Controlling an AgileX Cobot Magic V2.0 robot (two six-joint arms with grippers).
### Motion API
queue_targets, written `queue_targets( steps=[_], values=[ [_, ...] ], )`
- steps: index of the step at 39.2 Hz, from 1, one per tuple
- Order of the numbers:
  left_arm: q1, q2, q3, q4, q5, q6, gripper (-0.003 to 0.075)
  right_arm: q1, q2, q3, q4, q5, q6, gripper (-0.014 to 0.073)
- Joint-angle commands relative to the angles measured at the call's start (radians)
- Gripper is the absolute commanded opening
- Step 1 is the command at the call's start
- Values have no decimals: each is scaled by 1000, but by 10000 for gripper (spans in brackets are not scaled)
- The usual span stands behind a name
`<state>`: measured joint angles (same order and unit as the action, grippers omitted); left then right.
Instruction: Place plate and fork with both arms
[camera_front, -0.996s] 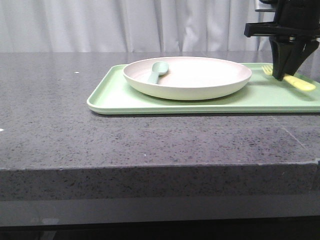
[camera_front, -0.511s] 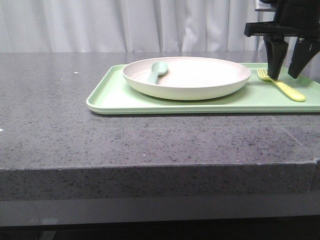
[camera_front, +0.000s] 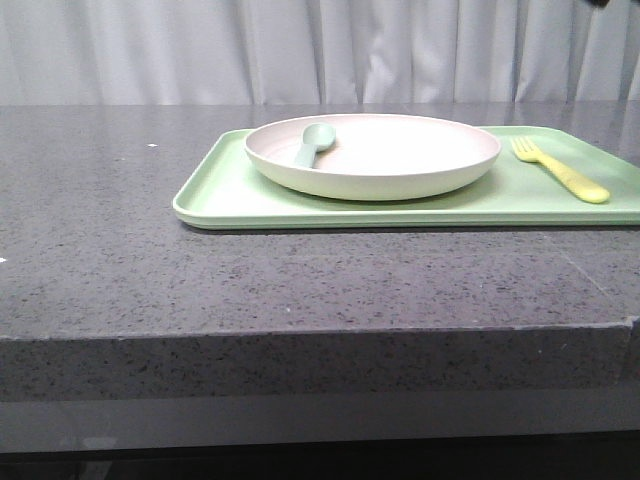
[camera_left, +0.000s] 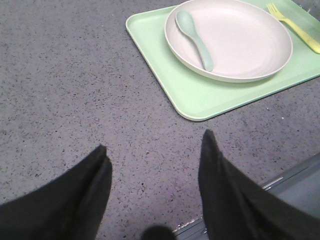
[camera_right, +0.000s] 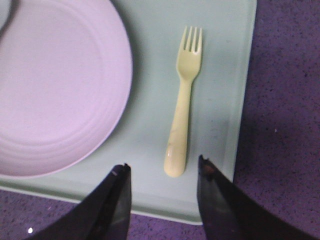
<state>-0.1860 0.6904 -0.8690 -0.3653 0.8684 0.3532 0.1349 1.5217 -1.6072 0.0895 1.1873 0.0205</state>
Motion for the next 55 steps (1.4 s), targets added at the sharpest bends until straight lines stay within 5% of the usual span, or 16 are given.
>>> queue_targets(
  steps=[1,27,55],
  values=[
    [1,-2,-28,-22,-65,-1,390,9,-168,86,4,-111,-20,349],
    [1,-2,-28,-22,-65,-1,390,9,-897,789,4,-496,-53,349],
    [1,-2,-28,-24,-80,-1,390,9,-1006,848,4,-553,-53,335]
  ],
)
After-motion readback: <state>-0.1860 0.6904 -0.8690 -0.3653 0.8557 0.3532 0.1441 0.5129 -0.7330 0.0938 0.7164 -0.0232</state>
